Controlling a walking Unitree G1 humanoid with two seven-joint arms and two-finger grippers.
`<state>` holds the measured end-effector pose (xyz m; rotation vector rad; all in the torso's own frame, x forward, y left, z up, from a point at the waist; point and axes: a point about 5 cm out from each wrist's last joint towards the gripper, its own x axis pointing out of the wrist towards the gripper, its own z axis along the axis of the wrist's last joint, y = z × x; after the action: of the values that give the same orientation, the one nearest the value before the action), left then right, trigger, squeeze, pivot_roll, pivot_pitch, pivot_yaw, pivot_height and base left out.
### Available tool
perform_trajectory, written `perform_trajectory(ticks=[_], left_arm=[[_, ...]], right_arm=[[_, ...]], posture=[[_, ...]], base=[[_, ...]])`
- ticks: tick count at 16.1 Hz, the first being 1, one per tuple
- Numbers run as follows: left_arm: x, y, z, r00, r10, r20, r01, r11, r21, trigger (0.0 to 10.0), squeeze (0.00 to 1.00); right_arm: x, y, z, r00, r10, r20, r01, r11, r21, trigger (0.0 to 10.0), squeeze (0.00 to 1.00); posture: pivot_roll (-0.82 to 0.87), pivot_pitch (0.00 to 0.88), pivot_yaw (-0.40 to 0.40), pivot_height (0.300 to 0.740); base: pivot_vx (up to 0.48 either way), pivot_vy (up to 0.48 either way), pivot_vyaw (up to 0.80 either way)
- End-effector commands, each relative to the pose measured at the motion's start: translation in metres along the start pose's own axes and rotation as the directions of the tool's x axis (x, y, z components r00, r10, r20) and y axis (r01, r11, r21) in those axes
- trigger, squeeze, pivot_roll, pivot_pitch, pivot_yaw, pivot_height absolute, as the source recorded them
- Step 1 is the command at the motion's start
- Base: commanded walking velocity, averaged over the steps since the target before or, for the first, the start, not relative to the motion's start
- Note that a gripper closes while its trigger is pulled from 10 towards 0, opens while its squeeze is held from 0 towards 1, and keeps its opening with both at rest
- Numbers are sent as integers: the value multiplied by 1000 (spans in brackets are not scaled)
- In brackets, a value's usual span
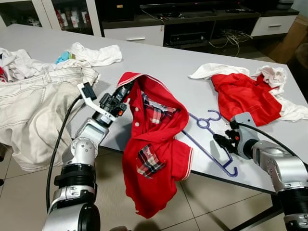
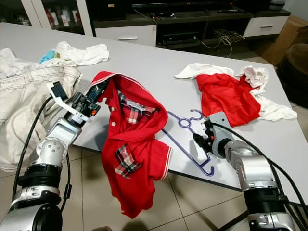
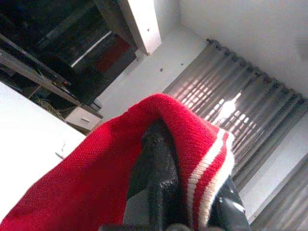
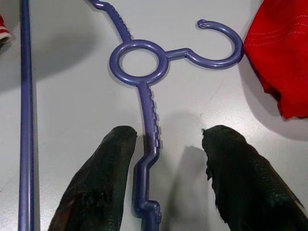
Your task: Hang hanger
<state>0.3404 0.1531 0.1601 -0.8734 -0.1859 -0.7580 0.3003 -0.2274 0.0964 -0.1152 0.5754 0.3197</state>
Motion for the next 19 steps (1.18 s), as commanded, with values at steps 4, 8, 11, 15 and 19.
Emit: perform_trajectory(ticks=[4, 8, 11, 15, 19], left_arm=[[7, -6, 8, 1000, -31, 1, 31, 999, 17, 0, 0], [9, -6, 9, 999, -35, -6, 35, 999, 18, 0, 0], [9, -7, 8, 999, -38, -9, 38, 999, 15, 0, 0], [10, -7, 7, 999, -39, -9, 39, 999, 13, 0, 0], [10, -7, 7, 999, -39, -9, 39, 999, 13, 0, 0]], right_arm=[[4, 1, -2, 1000, -10, -11, 10, 1000, -22, 10000, 0], [-1, 4, -9, 999, 22, -31, -23, 999, -22, 10000, 0], [-7, 5, -17, 998, 38, -51, -39, 999, -13, 10000, 0], [-12, 6, -19, 997, 53, -53, -53, 999, -6, 10000, 0], [-12, 6, -19, 997, 53, -53, -53, 999, -6, 10000, 0]], posture=[[-85, 0, 25, 740], [-91, 0, 33, 740], [-95, 0, 34, 740], [-98, 0, 32, 740], [-98, 0, 32, 740]], base=[[0, 0, 0], [0, 0, 0], [0, 0, 0], [0, 0, 0], [0, 0, 0]])
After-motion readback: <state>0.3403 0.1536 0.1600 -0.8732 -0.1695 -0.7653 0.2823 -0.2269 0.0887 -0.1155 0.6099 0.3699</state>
